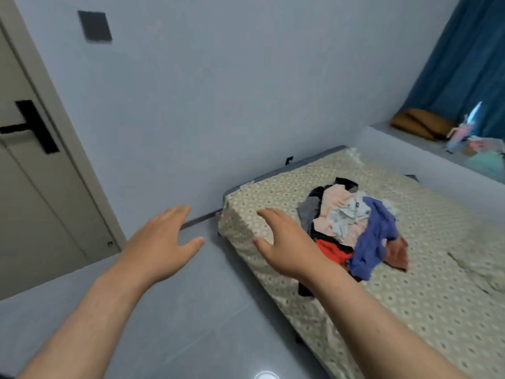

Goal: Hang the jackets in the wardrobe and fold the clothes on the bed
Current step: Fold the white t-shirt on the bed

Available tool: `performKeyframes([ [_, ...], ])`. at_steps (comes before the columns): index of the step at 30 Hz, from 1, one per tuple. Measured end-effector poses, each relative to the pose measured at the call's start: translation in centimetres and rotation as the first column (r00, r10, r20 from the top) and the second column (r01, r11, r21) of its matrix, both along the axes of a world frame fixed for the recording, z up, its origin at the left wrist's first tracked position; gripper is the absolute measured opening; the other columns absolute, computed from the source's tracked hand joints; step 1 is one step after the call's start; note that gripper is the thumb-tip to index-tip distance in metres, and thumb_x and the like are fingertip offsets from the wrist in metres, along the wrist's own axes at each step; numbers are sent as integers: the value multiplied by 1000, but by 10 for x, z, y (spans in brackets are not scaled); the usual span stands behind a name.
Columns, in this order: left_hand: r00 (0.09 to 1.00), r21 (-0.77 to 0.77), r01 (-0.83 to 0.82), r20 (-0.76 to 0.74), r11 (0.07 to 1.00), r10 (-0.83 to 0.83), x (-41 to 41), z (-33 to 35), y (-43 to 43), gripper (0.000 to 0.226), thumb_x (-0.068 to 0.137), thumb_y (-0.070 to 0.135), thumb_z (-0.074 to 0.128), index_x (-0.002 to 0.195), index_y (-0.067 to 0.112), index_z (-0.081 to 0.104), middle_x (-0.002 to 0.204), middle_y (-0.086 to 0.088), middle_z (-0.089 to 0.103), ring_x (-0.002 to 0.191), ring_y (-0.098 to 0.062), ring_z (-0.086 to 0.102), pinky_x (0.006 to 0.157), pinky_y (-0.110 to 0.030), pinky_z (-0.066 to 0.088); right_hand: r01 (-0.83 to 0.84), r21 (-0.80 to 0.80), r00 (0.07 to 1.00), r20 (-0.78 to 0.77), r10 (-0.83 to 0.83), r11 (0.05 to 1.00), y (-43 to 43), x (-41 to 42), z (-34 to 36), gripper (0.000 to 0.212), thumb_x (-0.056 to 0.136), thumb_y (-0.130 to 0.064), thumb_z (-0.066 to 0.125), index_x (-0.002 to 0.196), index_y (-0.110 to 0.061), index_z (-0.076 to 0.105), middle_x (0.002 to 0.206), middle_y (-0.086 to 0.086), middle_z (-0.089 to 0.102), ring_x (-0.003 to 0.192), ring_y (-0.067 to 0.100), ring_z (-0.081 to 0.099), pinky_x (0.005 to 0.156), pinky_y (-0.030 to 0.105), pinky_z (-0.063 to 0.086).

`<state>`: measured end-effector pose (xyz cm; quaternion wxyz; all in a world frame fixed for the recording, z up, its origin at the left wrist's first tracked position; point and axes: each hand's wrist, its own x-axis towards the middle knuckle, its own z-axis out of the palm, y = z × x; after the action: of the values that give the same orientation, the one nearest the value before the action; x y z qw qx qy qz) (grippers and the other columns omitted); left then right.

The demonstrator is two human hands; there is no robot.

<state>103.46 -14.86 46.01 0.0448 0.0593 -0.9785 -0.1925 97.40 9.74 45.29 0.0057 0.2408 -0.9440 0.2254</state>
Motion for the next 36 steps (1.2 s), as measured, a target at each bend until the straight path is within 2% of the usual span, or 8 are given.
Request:
performKeyframes([
  [4, 989, 17, 150, -17, 988, -150, -43, -7, 40, 70, 91, 50, 59, 151, 23, 35, 155, 1, 40, 140, -21, 38, 109, -34, 33, 229, -13, 972, 52, -228, 973, 55, 5, -8, 59, 97, -37, 54, 150, -20, 36, 159, 2, 28, 146, 21, 28, 114, 34, 28],
  [9, 932, 53, 362, 2, 931, -363, -85, -19, 103, 73, 91, 49, 59, 153, 20, 33, 157, -1, 37, 143, -20, 36, 113, -34, 32, 460, -43, 887, 56, -458, 887, 123, 14, -11, 51, 95, -34, 56, 142, -18, 44, 148, 3, 39, 137, 23, 36, 104, 35, 34],
  [14, 866, 66, 498, 26, 865, -500, -128, -29, 173, 74, 91, 50, 57, 154, 20, 31, 159, 1, 34, 145, -16, 31, 115, -31, 26, 591, -68, 806, 95, -584, 804, 195, 7, -23, 62, 97, -34, 56, 153, -20, 33, 162, -1, 25, 150, 15, 19, 119, 33, 22],
  [21, 831, 19, 554, 41, 832, -554, -202, -35, 258, 75, 92, 52, 55, 155, 24, 28, 160, 4, 33, 145, -16, 32, 115, -35, 30, 632, -108, 775, 101, -624, 768, 276, -45, -38, 56, 95, -27, 63, 146, -16, 42, 147, 0, 44, 135, 18, 44, 111, 32, 36],
  [24, 836, 7, 547, 37, 837, -547, -233, -37, 285, 70, 92, 49, 57, 152, 22, 33, 156, 3, 38, 142, -16, 36, 111, -33, 33, 631, -110, 776, 99, -623, 768, 303, -72, -41, 52, 95, -26, 62, 144, -16, 44, 140, 0, 49, 129, 17, 48, 106, 28, 37],
  [29, 843, 44, 530, 78, 847, -532, -273, -43, 327, 72, 93, 48, 57, 154, 21, 31, 158, 2, 35, 144, -16, 33, 112, -32, 31, 651, -95, 757, 159, -634, 753, 347, -114, -47, 45, 95, -27, 58, 138, -15, 47, 137, 2, 51, 127, 21, 49, 106, 37, 42],
  [33, 828, 79, 548, 92, 833, -553, -310, -52, 354, 49, 90, 41, 60, 134, 21, 51, 137, 0, 56, 123, -18, 53, 84, -29, 40, 673, -100, 736, 180, -652, 732, 375, -145, -57, 55, 95, -30, 58, 147, -22, 41, 149, -4, 43, 135, 14, 42, 106, 28, 36],
  [36, 811, 109, 566, 107, 817, -576, -350, -61, 374, 42, 89, 41, 61, 125, 20, 55, 127, -2, 61, 113, -20, 57, 80, -32, 42, 679, -93, 730, 199, -654, 729, 392, -178, -64, 55, 96, -32, 57, 147, -25, 40, 149, -5, 44, 135, 13, 43, 107, 29, 38],
])
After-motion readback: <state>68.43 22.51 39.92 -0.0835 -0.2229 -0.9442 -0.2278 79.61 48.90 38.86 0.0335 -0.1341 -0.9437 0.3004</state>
